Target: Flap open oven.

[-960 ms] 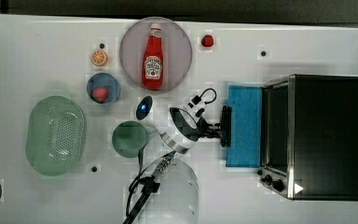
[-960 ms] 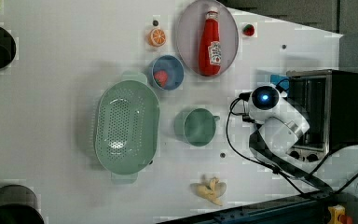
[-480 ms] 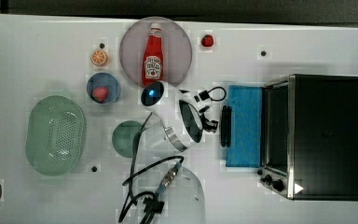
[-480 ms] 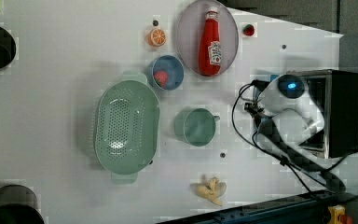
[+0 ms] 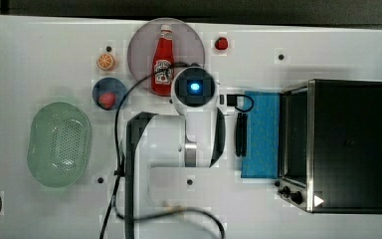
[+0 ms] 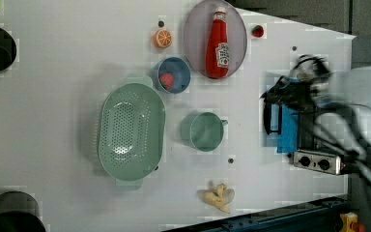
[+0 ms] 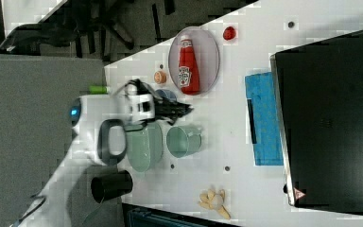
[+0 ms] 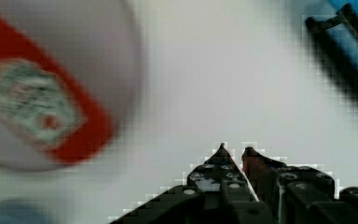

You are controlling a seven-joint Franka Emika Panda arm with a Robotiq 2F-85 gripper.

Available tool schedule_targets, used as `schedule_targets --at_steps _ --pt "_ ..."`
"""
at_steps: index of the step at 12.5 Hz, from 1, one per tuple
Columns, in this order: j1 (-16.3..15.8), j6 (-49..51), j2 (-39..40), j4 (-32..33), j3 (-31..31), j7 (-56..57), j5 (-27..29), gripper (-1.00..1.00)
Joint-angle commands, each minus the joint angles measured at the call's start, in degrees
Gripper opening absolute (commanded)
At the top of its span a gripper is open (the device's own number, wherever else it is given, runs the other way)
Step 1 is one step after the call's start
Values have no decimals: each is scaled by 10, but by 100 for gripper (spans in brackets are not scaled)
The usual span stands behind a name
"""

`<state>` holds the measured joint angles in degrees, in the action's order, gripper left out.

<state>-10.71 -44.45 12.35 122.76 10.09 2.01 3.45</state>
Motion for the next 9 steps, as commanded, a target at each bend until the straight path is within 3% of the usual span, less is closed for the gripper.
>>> schedule_targets --at_steps 1,6,9 --pt "7 36 -60 -35 6 -27 30 -65" --pt "8 242 -145 -125 11 -71 23 -65" --pt "8 362 -166 -180 10 -103 -22 -65"
